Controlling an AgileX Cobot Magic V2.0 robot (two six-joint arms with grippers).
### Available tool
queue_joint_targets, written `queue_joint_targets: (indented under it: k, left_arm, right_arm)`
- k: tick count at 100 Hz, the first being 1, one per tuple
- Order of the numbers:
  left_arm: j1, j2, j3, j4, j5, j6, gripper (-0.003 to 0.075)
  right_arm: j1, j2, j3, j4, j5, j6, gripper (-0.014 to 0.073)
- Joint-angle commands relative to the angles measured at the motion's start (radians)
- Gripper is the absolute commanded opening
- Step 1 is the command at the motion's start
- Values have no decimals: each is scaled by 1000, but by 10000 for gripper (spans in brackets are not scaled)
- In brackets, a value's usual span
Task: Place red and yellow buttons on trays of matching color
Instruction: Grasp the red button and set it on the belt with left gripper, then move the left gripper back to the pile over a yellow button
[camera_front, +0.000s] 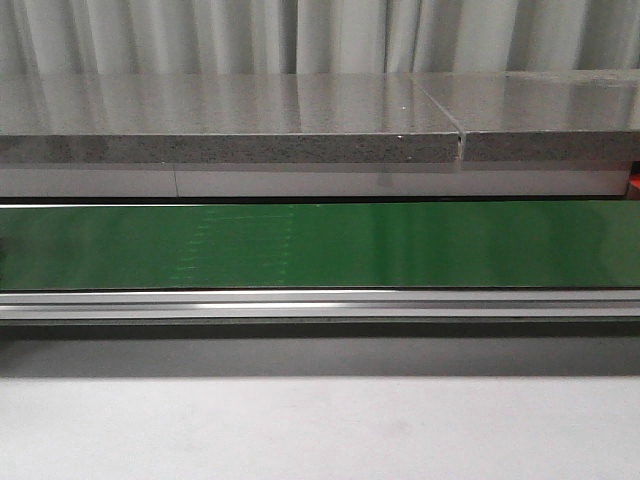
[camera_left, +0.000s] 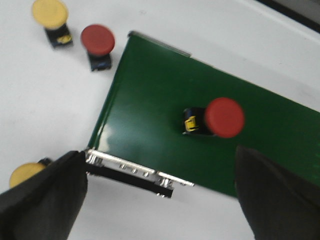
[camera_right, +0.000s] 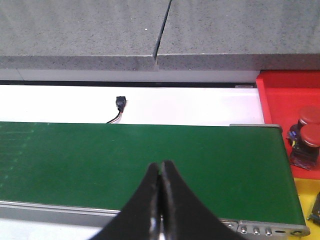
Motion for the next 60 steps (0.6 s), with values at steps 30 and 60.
queue_joint_targets:
  k: [30,60]
  left_arm:
    - [143,-28,101,40,9,-110,587]
    - [235,44,110,142,92,-227,587]
  right_arm:
    - [1,1,-25,17,-67,-8,-67]
    - [1,1,-25,17,-67,-8,-67]
